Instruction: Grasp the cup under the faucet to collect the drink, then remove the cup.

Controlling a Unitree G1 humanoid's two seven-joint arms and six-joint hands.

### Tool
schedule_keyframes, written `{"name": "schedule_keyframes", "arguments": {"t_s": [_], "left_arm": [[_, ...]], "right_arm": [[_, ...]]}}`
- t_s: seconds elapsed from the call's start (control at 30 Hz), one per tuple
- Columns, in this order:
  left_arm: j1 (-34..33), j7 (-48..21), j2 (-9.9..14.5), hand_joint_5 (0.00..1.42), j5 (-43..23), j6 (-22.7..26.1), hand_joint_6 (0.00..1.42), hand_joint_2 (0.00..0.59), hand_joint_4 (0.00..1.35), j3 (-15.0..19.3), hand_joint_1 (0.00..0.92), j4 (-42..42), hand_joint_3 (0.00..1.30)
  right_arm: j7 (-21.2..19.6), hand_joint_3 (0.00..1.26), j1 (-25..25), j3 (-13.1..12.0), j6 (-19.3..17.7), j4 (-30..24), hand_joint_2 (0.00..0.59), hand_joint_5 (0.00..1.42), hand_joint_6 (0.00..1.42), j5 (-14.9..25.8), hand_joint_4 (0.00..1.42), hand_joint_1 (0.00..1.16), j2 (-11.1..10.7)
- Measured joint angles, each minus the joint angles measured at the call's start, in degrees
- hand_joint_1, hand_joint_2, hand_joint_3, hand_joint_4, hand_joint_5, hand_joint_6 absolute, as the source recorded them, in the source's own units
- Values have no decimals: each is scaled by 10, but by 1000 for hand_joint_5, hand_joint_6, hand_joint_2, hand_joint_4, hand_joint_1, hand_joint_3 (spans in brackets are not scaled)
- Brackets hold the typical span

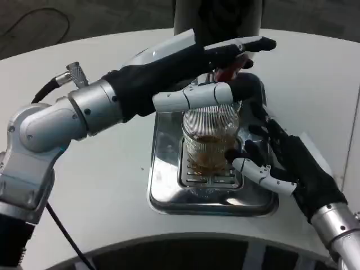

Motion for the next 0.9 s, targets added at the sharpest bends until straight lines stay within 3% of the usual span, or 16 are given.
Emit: {"name": "schedule_keyframes", "arguments": {"t_s": [0.9], "left_arm": [[-13,-2,-1,121,1,-7,60,139,29,-5,0,16,111]], "right_arm": [[3,47,-6,-5,-18,5,245,109,2,20,7,633,-5]]}}
